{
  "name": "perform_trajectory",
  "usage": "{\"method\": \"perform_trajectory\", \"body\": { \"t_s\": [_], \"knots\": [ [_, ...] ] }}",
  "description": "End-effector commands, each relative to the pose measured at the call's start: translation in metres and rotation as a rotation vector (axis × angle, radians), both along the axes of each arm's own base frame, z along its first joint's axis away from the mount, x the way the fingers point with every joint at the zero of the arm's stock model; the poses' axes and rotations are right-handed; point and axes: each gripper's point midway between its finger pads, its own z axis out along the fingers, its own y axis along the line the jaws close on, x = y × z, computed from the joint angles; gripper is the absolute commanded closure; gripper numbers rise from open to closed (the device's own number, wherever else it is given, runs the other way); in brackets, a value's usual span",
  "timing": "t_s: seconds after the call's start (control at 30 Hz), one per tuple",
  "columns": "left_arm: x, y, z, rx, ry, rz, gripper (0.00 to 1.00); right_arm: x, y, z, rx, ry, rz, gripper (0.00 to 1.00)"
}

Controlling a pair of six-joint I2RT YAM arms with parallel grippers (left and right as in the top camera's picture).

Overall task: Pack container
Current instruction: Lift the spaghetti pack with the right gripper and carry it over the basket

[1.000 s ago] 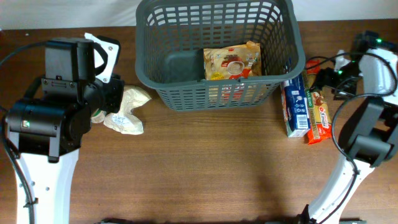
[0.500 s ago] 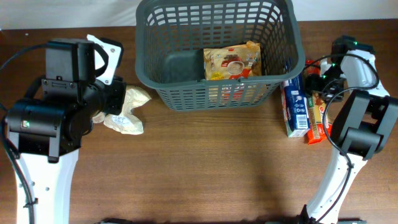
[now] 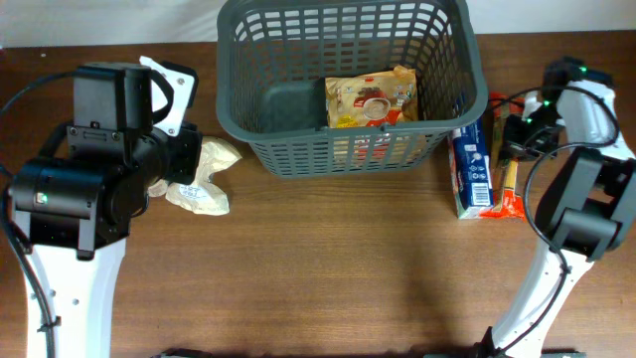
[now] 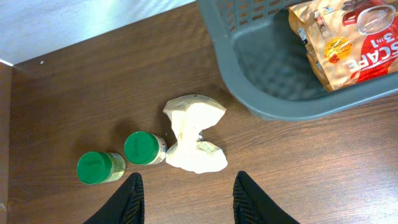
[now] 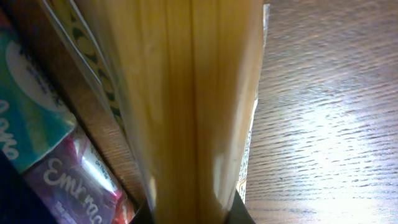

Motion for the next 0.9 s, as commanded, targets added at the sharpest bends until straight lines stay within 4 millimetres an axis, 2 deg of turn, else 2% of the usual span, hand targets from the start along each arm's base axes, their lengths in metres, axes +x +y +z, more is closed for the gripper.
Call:
{"method": "perform_trajectory", "body": {
  "t_s": [0.0,0.03,0.07,0.2,0.3,0.33,0.43,0.53,0.63,0.73,0.8,0.83,0.87],
  "knots": [
    [0.001,-0.001,-0.001,-0.003,0.005,-0.007,0.68,0.025,-0.019,0.065,0.045,-0.210,-0.093,0.96],
    [0.001,-0.001,-0.001,-0.003,0.006,-0.007,0.68,0.033,-0.020,0.095,0.069,-0.297,-0.097,0.96],
    [0.001,-0.001,-0.001,-0.003,0.006,-0.008,0.69,0.043,-0.018,0.137,0.094,-0.414,-0.087,0.96],
    [0.001,-0.001,-0.001,-0.004,0.005,-0.007,0.68,0.049,-0.003,0.238,0.052,-0.654,-0.024,0.96],
    [0.001,-0.001,-0.001,-0.004,0.005,-0.007,0.68,0.045,0.018,0.294,0.004,-0.780,0.059,0.96],
    [0.001,-0.001,-0.001,-0.004,0.005,-0.007,0.68,0.043,0.025,0.307,-0.003,-0.809,0.080,0.96],
    [0.001,-0.001,-0.001,-0.004,0.005,-0.008,0.69,0.033,0.064,0.352,-0.023,-0.917,0.197,0.96],
    [0.001,-0.001,-0.001,-0.004,0.005,-0.008,0.68,0.027,0.102,0.379,-0.041,-0.998,0.331,0.96],
    [0.001,-0.001,-0.001,-0.004,0.005,-0.007,0.69,0.021,0.143,0.397,-0.053,-1.064,0.490,0.96],
    [0.001,-0.001,-0.001,-0.004,0.006,-0.007,0.68,0.018,0.182,0.399,-0.058,-1.093,0.652,0.96],
    [0.001,-0.001,-0.001,-0.004,0.006,-0.007,0.68,0.017,0.205,0.395,-0.055,-1.098,0.749,0.96],
    [0.001,-0.001,-0.001,-0.004,0.006,-0.008,0.69,0.018,0.223,0.391,-0.049,-1.102,0.817,0.96],
    [0.001,-0.001,-0.001,-0.004,0.006,-0.007,0.68,0.019,0.231,0.390,-0.047,-1.105,0.844,0.96]
  ]
}}
